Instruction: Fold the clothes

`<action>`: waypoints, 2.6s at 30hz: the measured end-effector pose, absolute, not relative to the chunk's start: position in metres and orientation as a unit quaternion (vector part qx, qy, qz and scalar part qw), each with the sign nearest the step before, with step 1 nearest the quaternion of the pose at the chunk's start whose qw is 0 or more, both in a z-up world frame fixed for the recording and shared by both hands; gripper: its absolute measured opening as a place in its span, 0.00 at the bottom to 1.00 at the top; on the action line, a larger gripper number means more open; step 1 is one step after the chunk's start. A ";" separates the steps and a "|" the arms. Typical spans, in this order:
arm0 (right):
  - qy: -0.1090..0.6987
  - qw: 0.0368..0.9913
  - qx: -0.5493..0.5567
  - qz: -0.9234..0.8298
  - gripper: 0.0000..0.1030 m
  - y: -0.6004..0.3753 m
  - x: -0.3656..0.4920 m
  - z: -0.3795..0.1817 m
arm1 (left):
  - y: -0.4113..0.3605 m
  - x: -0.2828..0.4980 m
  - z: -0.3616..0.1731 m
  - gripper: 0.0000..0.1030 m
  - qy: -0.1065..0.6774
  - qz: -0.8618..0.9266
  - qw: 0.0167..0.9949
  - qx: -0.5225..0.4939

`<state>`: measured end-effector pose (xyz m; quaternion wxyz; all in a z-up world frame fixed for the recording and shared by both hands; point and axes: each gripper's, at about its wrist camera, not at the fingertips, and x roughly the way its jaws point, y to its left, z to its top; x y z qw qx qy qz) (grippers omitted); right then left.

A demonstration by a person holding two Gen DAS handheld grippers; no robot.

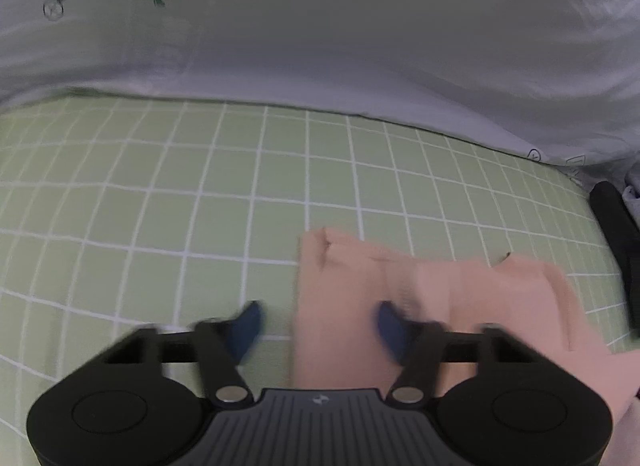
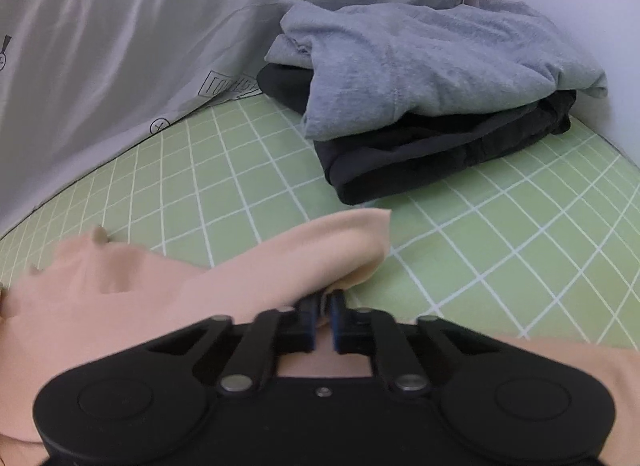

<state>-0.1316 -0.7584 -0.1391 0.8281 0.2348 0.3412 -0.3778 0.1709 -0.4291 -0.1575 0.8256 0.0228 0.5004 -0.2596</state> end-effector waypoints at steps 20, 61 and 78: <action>0.322 0.810 0.222 -0.437 0.01 -0.797 -0.181 -0.117 | -0.414 0.179 -0.159 0.07 0.482 -0.217 0.848 -0.043; 0.356 0.805 0.221 -0.420 0.38 -0.790 -0.186 -0.143 | -0.439 0.159 -0.138 0.71 0.475 -0.193 0.858 0.033; 0.385 0.811 0.207 -0.389 1.00 -0.771 -0.177 -0.158 | -0.434 0.055 -0.160 0.86 0.494 -0.238 0.824 0.142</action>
